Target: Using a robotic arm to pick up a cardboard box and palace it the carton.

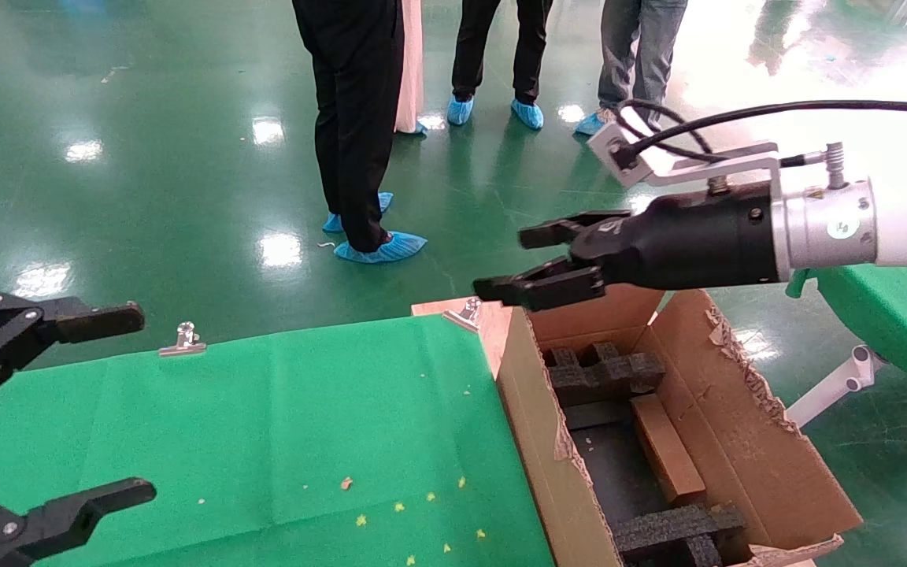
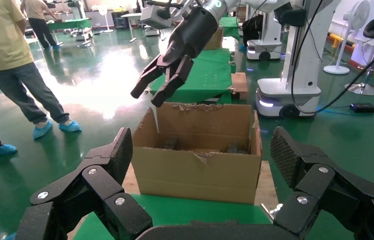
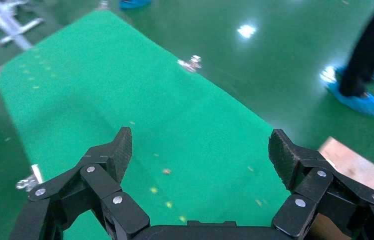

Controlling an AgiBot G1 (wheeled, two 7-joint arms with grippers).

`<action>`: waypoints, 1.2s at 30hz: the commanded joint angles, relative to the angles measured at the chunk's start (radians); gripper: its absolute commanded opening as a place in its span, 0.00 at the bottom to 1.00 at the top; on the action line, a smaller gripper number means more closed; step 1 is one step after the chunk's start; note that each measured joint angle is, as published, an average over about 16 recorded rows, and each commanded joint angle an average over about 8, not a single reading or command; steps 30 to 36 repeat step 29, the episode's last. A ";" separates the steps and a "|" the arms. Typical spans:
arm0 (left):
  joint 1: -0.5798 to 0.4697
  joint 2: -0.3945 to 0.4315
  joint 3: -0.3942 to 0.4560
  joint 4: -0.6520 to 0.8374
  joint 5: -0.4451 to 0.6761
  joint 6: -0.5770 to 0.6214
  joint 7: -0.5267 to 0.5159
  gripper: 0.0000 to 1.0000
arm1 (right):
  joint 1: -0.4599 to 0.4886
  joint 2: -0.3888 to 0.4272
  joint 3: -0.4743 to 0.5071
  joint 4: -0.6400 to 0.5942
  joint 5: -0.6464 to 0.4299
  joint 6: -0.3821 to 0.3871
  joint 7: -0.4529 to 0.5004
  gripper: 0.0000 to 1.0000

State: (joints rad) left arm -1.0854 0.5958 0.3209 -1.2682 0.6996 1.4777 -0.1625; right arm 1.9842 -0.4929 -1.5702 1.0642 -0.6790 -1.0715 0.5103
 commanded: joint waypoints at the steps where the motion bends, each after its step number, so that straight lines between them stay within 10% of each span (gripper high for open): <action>1: 0.000 0.000 0.000 0.000 0.000 0.000 0.000 1.00 | -0.038 -0.005 0.054 0.009 -0.002 -0.018 -0.013 1.00; 26: 0.000 0.000 0.001 0.000 0.000 0.000 0.000 1.00 | -0.524 -0.068 0.744 0.127 -0.030 -0.244 -0.186 1.00; 36: 0.000 0.000 0.001 0.000 0.000 0.000 0.000 1.00 | -0.556 -0.072 0.789 0.134 -0.032 -0.259 -0.197 1.00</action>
